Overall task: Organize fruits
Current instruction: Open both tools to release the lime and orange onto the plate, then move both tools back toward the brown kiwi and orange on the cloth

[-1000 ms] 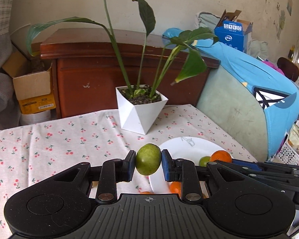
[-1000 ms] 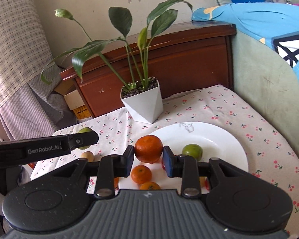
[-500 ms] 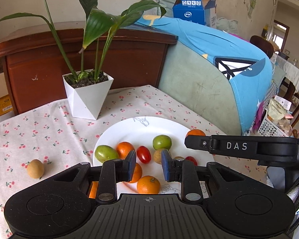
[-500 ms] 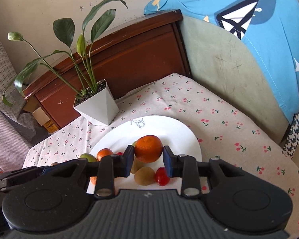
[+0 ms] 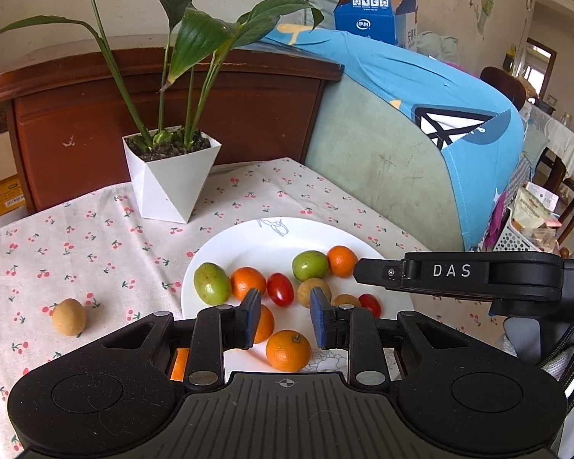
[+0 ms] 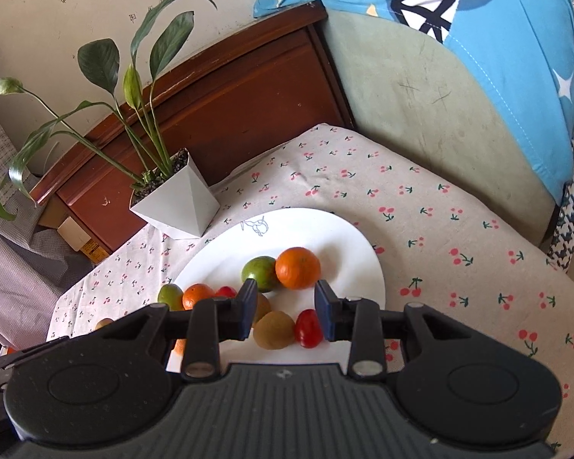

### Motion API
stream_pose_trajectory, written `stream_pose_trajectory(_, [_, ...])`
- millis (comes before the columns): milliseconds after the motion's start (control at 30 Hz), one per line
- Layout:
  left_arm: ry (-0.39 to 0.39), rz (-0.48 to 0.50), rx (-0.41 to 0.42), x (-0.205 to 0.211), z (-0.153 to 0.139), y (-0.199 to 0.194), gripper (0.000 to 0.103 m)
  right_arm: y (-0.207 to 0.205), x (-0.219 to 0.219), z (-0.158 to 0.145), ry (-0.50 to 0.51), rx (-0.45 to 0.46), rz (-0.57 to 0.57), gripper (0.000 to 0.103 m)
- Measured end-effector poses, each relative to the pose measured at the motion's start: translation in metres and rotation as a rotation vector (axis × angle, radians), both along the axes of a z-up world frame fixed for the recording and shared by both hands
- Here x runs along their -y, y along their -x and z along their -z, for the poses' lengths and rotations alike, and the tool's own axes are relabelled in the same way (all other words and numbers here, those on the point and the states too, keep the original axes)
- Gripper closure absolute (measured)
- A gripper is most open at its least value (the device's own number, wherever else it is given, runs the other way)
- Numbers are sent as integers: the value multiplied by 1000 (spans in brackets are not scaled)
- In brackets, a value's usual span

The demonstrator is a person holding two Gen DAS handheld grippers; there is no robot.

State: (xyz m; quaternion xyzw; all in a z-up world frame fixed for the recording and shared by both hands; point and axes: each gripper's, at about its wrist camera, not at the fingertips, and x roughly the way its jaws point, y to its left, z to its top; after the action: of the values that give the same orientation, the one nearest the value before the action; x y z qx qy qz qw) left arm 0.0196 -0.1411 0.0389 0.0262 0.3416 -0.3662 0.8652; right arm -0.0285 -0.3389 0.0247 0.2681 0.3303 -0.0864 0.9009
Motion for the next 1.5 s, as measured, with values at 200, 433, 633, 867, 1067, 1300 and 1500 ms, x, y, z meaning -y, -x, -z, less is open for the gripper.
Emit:
stream_pose_trajectory(200, [5,-59,1,-16,-6,-14,77,-2,-9,-3,32,6,-34,68])
stream_pose_trajectory(433, [-3,-151,-36,-39,-7,-36,76,-5,-28,-5,74,8,-98,68])
stream_pose_trajectory(633, [20,-265,-53,-69,-13,-55,75,-7,-48,-10,106,43,-175,68])
stream_pose_trajectory(867, [26,-328,-60,-91,-16,-64,75,-15,-80,-9,109,64,-298,68])
stream_pose_trajectory(1067, [26,-352,-58,-107,-17,-67,75,-22,-112,-3,158,67,-404,68])
stream_pose_trajectory(1300, [1,-400,-98,-124,-6,-74,75,-32,-138,8,234,52,-469,68])
stream_pose_trajectory(1500, [5,-399,-104,-129,-5,-73,75,-40,-143,15,259,40,-472,68])
